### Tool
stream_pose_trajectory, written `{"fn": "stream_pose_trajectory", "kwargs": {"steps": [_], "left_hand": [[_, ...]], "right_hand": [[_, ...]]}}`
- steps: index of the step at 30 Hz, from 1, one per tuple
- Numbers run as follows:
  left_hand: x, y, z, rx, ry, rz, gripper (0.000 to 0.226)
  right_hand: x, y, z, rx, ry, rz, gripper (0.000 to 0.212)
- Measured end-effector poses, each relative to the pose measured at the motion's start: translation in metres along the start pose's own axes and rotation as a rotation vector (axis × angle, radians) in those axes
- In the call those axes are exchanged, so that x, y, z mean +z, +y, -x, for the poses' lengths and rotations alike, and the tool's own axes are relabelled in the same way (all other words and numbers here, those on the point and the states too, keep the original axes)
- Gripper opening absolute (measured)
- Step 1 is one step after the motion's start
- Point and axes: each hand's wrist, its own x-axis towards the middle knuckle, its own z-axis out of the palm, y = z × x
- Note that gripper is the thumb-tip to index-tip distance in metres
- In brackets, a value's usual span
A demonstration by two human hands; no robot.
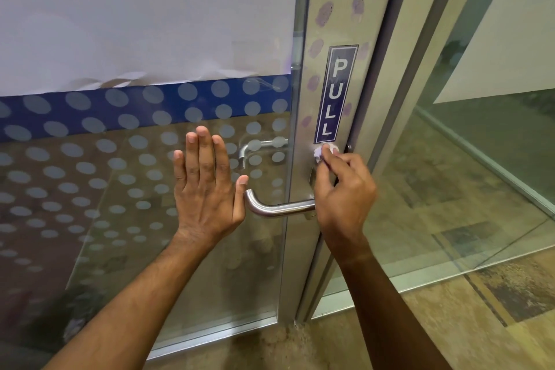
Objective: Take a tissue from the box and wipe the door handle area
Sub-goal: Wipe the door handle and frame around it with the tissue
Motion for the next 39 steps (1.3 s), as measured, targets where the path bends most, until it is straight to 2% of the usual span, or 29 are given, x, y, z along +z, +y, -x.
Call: {"fn": "stream_pose_trajectory", "kwargs": {"steps": [7, 12, 14, 18, 21, 26, 30, 34, 36, 39], "left_hand": [[0.0, 0.001, 0.0, 0.001, 0.001, 0.0, 0.1], [-0.002, 0.001, 0.0, 0.0, 0.001, 0.006, 0.098], [-0.001, 0.001, -0.001, 0.002, 0.002, 0.006, 0.097], [0.0, 0.0, 0.0, 0.011, 0.017, 0.001, 0.095], [0.001, -0.001, 0.0, 0.016, 0.028, 0.002, 0.094], [-0.001, 0.0, 0.0, 0.012, 0.019, -0.001, 0.091], [-0.004, 0.001, -0.001, 0.015, 0.013, -0.005, 0.089], [-0.007, 0.002, -0.002, 0.012, 0.018, 0.007, 0.089], [-0.011, 0.003, -0.002, -0.004, 0.019, 0.018, 0.088], [-0.017, 0.007, -0.003, -0.028, 0.023, 0.074, 0.08]], "right_hand": [[-0.009, -0.001, -0.012, -0.184, -0.238, 0.085, 0.016], [-0.013, -0.007, -0.022, -0.233, -0.405, 0.142, 0.011], [-0.014, -0.012, -0.022, -0.257, -0.452, 0.24, 0.011], [-0.011, -0.02, -0.022, -0.129, -0.583, 0.398, 0.006], [-0.006, -0.026, -0.029, -0.052, -0.696, 0.494, 0.012], [0.003, -0.042, -0.03, -0.091, -0.733, 0.681, 0.015], [0.002, -0.041, -0.035, -0.086, -0.821, 0.649, 0.019], [-0.019, -0.022, -0.034, 0.02, -0.717, 0.37, 0.018], [-0.03, -0.017, -0.03, -0.014, -0.542, 0.251, 0.016], [-0.039, -0.013, -0.023, -0.164, -0.286, 0.152, 0.019]]}}
